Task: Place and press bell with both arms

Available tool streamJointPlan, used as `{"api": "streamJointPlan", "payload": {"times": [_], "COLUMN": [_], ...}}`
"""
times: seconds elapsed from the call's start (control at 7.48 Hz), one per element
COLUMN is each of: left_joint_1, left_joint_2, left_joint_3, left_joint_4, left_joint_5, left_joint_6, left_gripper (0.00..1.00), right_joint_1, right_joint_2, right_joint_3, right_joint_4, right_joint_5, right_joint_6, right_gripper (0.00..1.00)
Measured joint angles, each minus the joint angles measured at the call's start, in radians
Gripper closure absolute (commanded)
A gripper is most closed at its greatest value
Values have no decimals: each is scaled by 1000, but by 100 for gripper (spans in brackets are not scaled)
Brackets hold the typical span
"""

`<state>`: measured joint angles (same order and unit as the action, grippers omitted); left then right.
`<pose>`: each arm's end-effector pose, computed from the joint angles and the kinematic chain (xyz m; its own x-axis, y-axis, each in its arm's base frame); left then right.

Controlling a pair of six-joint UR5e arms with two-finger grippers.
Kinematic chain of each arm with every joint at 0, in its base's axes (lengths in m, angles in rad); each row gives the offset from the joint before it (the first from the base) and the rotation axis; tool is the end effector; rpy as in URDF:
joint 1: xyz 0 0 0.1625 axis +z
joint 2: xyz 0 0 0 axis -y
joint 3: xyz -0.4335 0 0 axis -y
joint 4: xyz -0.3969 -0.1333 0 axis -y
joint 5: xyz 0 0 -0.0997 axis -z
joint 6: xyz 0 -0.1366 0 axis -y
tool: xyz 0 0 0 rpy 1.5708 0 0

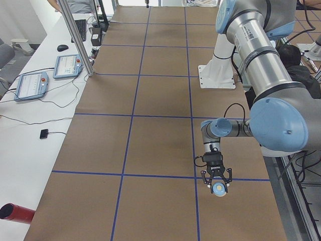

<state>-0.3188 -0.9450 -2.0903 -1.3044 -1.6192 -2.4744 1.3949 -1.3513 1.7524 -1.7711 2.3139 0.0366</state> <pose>0.1349 -0.1780 0.7193 0.2882 -0.9214 0.2607 0.8988 0.3542 0.2582 -0.0608 -0.5758 0.5093 0.7072 -0.2262 0.6698 0.1457 0.9737 0.1751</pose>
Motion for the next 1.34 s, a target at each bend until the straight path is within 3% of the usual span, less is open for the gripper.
{"api": "streamJointPlan", "payload": {"times": [0.4,0.67,0.94,1.07,1.34], "left_joint_1": [-337,-417,-429,-428,-423], "left_joint_2": [-338,-513,-763,-856,-947], "left_joint_3": [-4,23,93,120,180], "left_joint_4": [159,179,173,126,-127], "left_joint_5": [181,292,364,383,420], "left_joint_6": [460,680,842,934,1104], "left_gripper": [100,100,100,100,100], "right_joint_1": [0,1,7,11,14], "right_joint_2": [1,0,-8,-6,13], "right_joint_3": [-25,-52,-53,-51,-51], "right_joint_4": [3,7,8,6,5], "right_joint_5": [1,6,66,90,101], "right_joint_6": [0,0,-1,-1,32], "right_gripper": [0,0,0,0,0]}}
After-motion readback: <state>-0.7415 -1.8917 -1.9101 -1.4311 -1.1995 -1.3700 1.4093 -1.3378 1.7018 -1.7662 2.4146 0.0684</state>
